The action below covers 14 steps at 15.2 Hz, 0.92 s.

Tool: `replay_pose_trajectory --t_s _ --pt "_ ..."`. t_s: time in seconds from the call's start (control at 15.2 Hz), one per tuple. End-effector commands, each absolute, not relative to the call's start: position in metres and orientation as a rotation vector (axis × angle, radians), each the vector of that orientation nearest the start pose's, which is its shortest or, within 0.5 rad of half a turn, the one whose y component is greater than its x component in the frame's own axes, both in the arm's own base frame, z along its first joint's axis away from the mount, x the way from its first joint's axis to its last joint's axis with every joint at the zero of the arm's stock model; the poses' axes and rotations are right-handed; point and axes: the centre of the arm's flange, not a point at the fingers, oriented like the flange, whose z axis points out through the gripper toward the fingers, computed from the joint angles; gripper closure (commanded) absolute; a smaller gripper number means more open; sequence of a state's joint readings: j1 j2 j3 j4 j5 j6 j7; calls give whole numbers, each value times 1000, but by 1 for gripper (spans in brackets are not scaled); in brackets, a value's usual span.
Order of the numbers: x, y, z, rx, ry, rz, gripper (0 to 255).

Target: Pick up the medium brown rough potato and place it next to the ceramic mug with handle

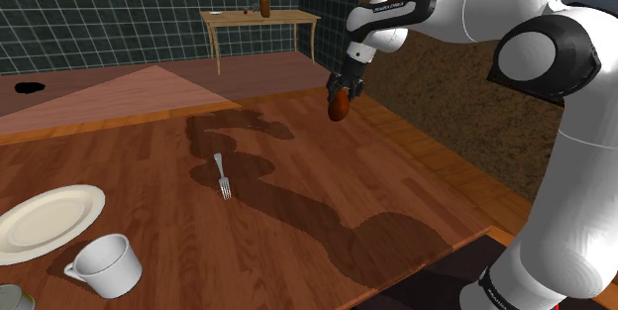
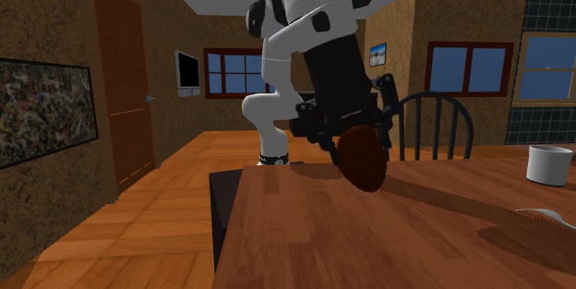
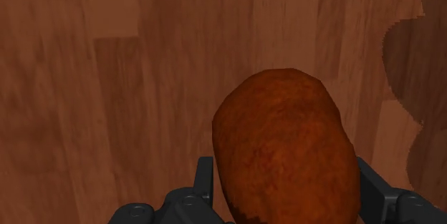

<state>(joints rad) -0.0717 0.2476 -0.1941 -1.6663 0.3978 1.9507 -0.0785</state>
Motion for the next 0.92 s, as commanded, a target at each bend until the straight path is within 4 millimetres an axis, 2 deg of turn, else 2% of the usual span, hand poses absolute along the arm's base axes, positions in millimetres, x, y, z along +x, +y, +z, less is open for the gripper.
replay_pose_trajectory --t_s 0.0,0.2,0.86 --pt "626 -134 481 -2789 452 -139 255" --pt "626 -134 496 -2789 452 -139 255" --pt "595 -6 496 -2789 452 -139 255"
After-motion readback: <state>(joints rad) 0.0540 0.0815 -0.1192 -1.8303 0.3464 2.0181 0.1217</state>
